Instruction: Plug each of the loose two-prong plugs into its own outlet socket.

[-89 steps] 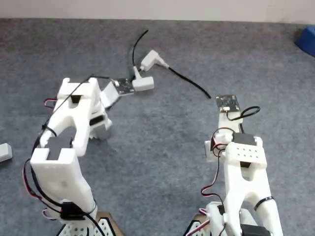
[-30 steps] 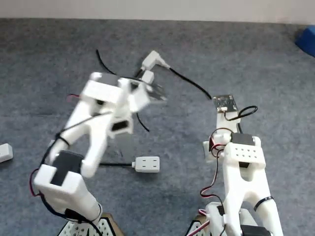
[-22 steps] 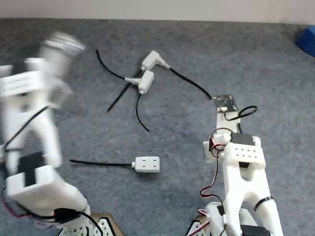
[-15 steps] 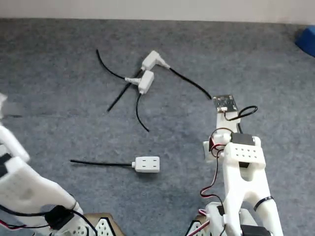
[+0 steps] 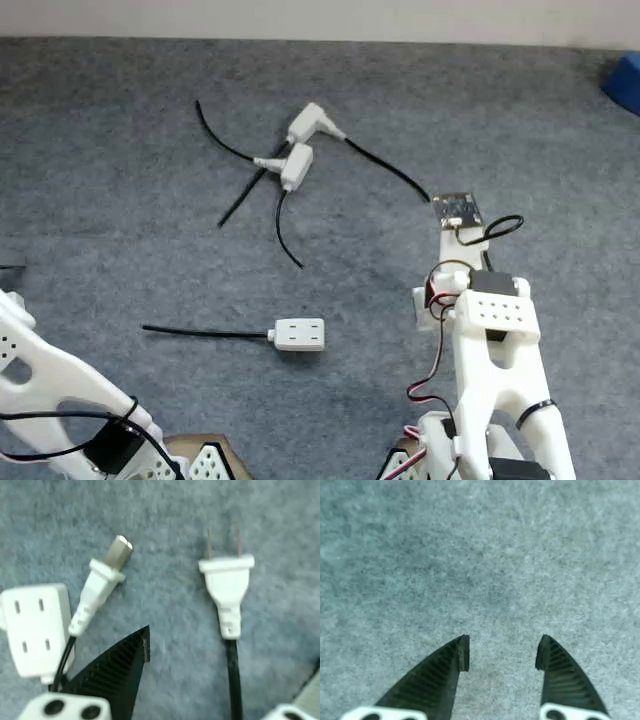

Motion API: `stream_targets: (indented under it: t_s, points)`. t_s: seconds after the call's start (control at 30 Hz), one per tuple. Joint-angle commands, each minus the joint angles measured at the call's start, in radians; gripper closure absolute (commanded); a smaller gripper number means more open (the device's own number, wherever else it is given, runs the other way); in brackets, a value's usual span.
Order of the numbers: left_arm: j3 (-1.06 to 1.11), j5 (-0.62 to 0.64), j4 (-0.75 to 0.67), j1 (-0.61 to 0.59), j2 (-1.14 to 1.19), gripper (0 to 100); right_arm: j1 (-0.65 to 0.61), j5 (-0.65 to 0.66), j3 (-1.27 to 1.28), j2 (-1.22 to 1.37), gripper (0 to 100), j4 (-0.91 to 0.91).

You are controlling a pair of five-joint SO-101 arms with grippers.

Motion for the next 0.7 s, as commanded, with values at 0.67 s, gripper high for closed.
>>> stream_targets:
  t_s: [0.67]
  points:
    - [-0.151, 0.0, 0.052, 0.176, 0.116, 77, -0.01, 0.008, 0.001, -0.019, 77.8, -0.015]
